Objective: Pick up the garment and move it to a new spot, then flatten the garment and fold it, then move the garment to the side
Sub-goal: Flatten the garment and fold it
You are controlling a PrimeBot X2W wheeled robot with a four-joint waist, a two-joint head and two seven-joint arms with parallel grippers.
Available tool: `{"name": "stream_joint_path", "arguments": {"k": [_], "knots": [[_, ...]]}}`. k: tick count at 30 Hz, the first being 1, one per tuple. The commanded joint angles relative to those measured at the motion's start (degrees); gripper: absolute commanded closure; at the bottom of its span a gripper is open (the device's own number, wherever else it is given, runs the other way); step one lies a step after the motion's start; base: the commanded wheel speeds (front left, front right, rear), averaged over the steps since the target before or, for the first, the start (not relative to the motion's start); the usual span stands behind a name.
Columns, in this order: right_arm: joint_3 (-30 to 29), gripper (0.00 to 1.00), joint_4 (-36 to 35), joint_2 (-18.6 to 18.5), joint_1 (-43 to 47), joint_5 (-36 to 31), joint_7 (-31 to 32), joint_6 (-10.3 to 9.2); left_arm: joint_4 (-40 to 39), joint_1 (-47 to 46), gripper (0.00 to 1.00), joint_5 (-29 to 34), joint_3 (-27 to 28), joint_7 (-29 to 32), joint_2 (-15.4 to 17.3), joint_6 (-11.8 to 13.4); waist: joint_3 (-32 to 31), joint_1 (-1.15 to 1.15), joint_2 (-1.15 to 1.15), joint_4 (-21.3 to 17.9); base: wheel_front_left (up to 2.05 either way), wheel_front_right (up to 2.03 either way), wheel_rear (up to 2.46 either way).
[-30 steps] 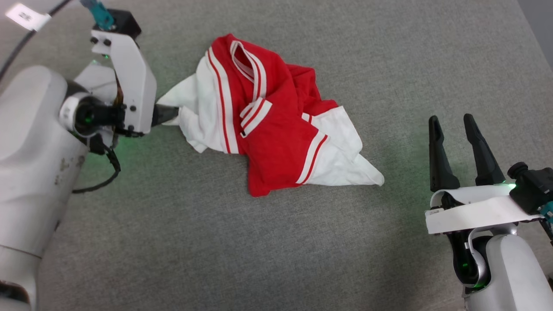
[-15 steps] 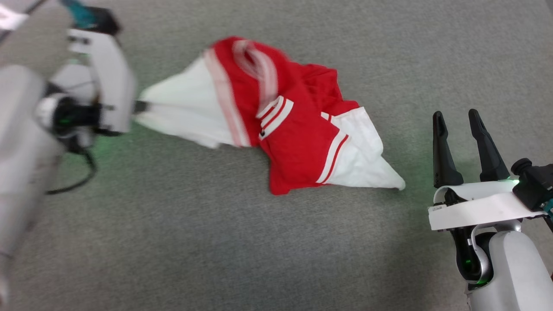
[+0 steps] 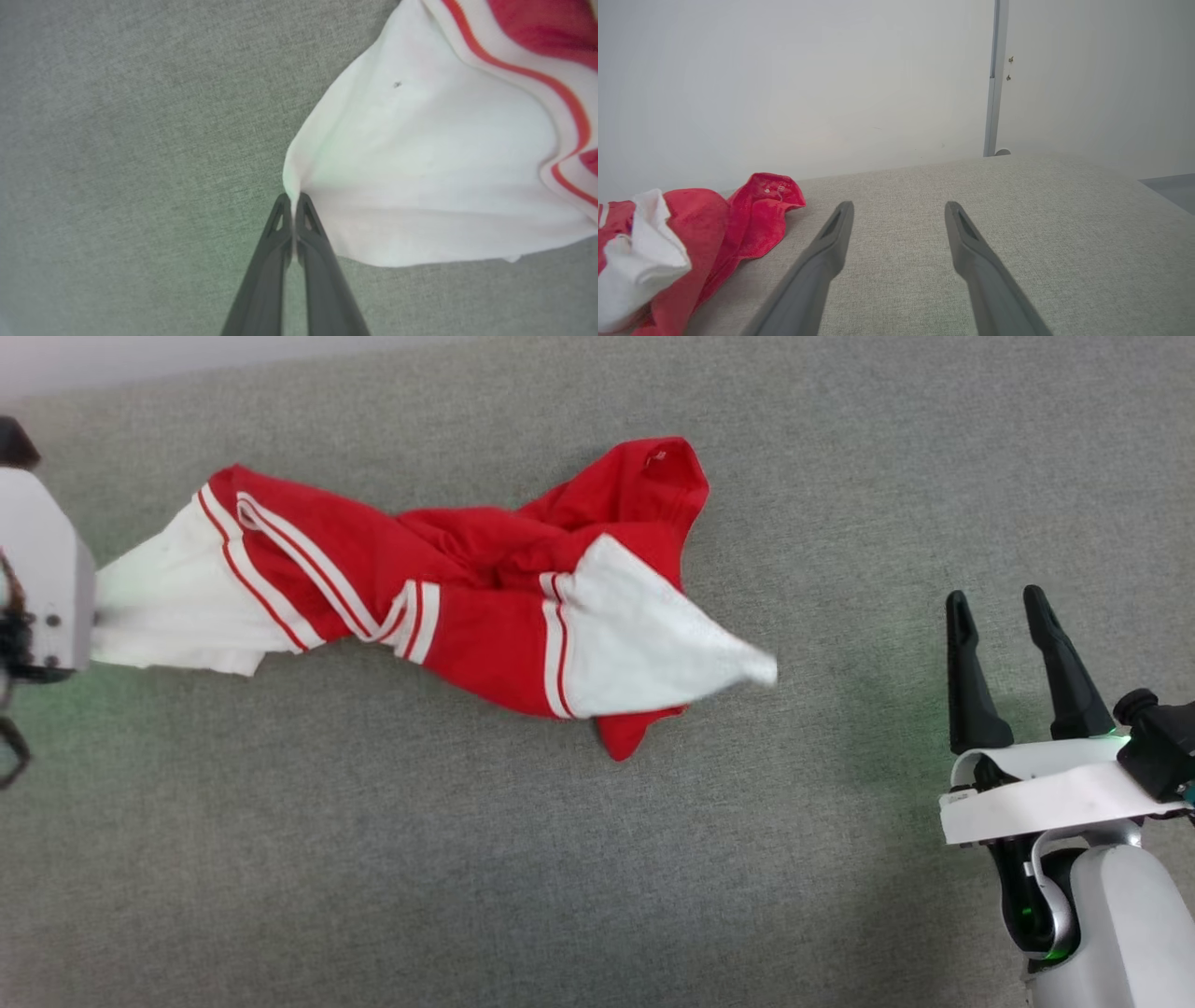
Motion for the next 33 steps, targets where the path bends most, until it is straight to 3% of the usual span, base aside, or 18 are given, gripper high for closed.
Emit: {"name": "stream_joint_path", "arguments": {"k": [1, 2, 3, 4, 5, 6, 12, 18, 26, 33], "knots": [[0.0, 0.00, 0.0, -0.5, 0.0, -0.1, 0.0, -0.08, 0.7, 1.1, 1.00, -0.5, 0.4, -1.4, -1.1, 0.3, -0.1, 0.00, 0.00, 0.0, 0.00, 0.00, 0.00], [0.1, 0.00, 0.1, -0.8, 0.1, -0.3, 0.0, -0.08, 1.2, 1.5, 1.00, -0.8, 0.7, -2.4, -1.7, 0.3, -0.4, 0.00, 0.00, 0.2, 0.00, 0.00, 0.00], [0.3, 0.00, 0.1, -1.1, 0.2, -0.4, 0.0, -0.08, 1.7, 2.0, 0.84, -1.2, 1.0, -3.5, -2.2, 0.2, -0.7, 0.00, 0.00, 0.4, 0.00, 0.00, 0.00], [0.5, 0.00, 0.2, -1.7, 0.4, -0.6, 0.0, -0.08, 2.2, 2.5, 0.60, -1.6, 1.2, -4.6, -2.8, 0.2, -1.1, 0.00, 0.00, 0.7, 0.00, 0.00, 0.00], [0.8, 0.00, 0.3, -2.3, 0.6, -0.7, 0.0, -0.08, 2.5, 3.0, 0.12, -1.5, 1.1, -5.8, -3.2, 0.2, -1.5, 0.00, 0.00, 1.1, 0.00, 0.00, 0.00], [1.2, 0.00, 0.3, -3.0, 0.7, -0.6, 0.0, -0.08, 2.6, 3.5, 0.00, -1.0, 0.8, -7.2, -3.5, 0.2, -2.0, 0.00, 0.00, 1.6, 0.00, 0.00, 0.00], [6.6, 0.00, 1.3, -9.6, 0.6, -0.4, 0.1, -0.08, 0.8, 7.1, 0.00, -0.5, 0.9, -20.0, -5.1, 0.1, -5.5, 0.00, 0.00, 5.8, 0.00, 0.00, 0.00], [19.0, 0.00, -1.8, -19.6, -1.0, 3.7, 6.1, -0.08, -4.2, 13.1, 0.00, 0.7, 2.5, -38.4, -6.9, 0.3, -8.7, 0.00, 0.00, 11.1, 0.00, 0.00, 0.00], [32.7, 0.00, -12.0, -34.6, -5.2, 14.4, 17.6, -0.08, -15.3, 26.5, 0.00, 1.6, 4.1, -58.8, -11.9, 6.3, -10.8, 0.00, 0.00, 18.5, 0.00, 0.00, 0.00], [42.4, 0.00, -15.8, -43.5, -13.9, 23.8, 27.7, -0.09, -26.2, 36.9, 0.00, 6.4, 5.8, -63.5, -13.8, 12.4, -10.5, 0.00, 0.00, 23.4, 0.00, 0.00, 0.00]]}}
